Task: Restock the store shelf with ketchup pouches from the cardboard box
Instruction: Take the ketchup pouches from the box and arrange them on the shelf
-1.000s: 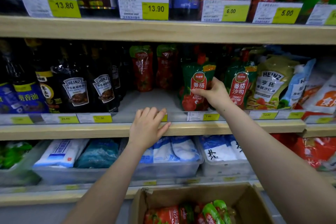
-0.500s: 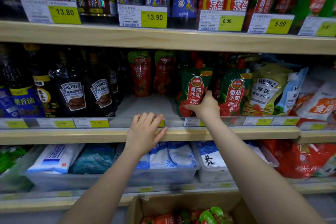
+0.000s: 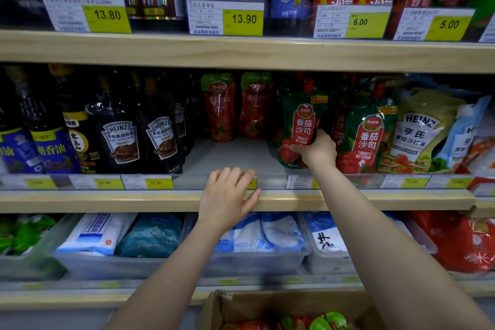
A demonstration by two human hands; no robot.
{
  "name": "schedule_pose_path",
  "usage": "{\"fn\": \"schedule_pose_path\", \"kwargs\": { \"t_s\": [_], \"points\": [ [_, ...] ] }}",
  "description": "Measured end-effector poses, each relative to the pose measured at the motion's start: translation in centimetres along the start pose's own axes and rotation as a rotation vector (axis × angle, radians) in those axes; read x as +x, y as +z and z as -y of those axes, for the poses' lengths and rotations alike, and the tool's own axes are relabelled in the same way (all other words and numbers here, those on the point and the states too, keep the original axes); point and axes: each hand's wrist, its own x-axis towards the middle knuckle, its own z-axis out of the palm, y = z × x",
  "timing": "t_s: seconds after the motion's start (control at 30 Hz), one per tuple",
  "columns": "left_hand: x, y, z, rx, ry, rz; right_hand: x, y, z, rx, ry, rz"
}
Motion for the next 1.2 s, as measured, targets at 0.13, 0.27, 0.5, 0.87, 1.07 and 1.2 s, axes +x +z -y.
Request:
{"fn": "schedule_pose_path", "kwargs": {
  "t_s": [0.13, 0.27, 0.5, 0.87, 1.07, 1.2],
  "points": [
    [0.0, 0.2, 0.0, -0.001, -0.002, 0.018, 0.4, 0.1, -0.3, 0.003, -0.008, -0.007],
    [0.1, -0.3, -0.1, -0.015, -0.01, 0.078, 0.1, -0.7, -0.1, -0.024, -0.015, 0.056],
    [-1.2, -2.2, -1.1, -0.258, -0.074, 0.143, -7.4, -5.0, -2.1, -0.139, -0.313, 0.133],
    [-17.8, -2.2, -11.4, -0.716, 0.184, 0.664, -21.0, -5.8, -21.2, -0.31, -0.177, 0.529],
    [-22.6, 1.5, -14.7, -0.757, 0.188, 0.927, -22.2, -3.9, -28.4, -0.356, -0.073, 0.616],
    [-24.2, 4.4, -15.3, -0.799, 0.023, 1.163, -20.5, -1.6, -30.0, -0.455, -0.167, 0.7]
  ]
}}
